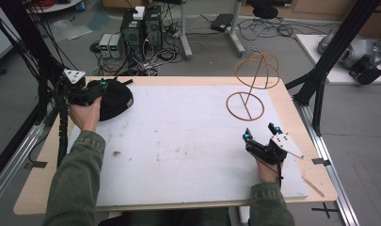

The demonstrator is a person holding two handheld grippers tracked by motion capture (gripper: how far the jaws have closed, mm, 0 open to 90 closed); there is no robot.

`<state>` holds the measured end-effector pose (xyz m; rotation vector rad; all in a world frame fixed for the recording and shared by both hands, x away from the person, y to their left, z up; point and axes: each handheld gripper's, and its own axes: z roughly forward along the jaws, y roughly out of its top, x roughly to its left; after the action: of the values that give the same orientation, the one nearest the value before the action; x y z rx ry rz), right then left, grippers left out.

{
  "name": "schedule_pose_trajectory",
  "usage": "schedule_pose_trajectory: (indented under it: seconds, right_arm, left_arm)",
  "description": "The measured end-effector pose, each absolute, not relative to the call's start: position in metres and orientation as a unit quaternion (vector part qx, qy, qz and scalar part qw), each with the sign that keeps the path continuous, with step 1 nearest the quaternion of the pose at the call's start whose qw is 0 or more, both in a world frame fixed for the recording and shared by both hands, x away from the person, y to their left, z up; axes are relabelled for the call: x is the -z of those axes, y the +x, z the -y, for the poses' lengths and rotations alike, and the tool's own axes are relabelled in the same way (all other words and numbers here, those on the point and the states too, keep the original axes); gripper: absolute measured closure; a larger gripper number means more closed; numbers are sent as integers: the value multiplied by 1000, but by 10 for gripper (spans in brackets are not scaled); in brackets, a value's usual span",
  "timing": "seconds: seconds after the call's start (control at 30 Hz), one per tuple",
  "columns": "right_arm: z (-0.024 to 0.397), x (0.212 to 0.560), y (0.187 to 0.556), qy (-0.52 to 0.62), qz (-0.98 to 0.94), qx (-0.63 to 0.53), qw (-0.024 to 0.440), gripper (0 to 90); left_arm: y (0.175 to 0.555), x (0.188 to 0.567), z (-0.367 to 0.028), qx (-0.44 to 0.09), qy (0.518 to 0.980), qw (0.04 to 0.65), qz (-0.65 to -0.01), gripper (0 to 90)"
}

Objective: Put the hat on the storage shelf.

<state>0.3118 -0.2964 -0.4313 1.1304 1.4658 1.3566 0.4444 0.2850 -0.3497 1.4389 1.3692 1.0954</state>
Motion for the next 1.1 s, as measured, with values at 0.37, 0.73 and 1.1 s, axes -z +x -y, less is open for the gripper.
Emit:
schedule_pose_trajectory:
  seconds: [0.37,0.73,1.1]
  right_arm:
    - [296,431,311,445,-586,-538,412,95]
    - [296,432,312,440,-591,-538,410,95]
    - [295,432,312,441,-591,-538,408,95]
  left_arm:
    - [458,371,-282,-406,589,404,-569,256]
    - [461,393,-287,-387,586,394,-593,285]
    - [460,409,-287,-374,591,397,-594,424]
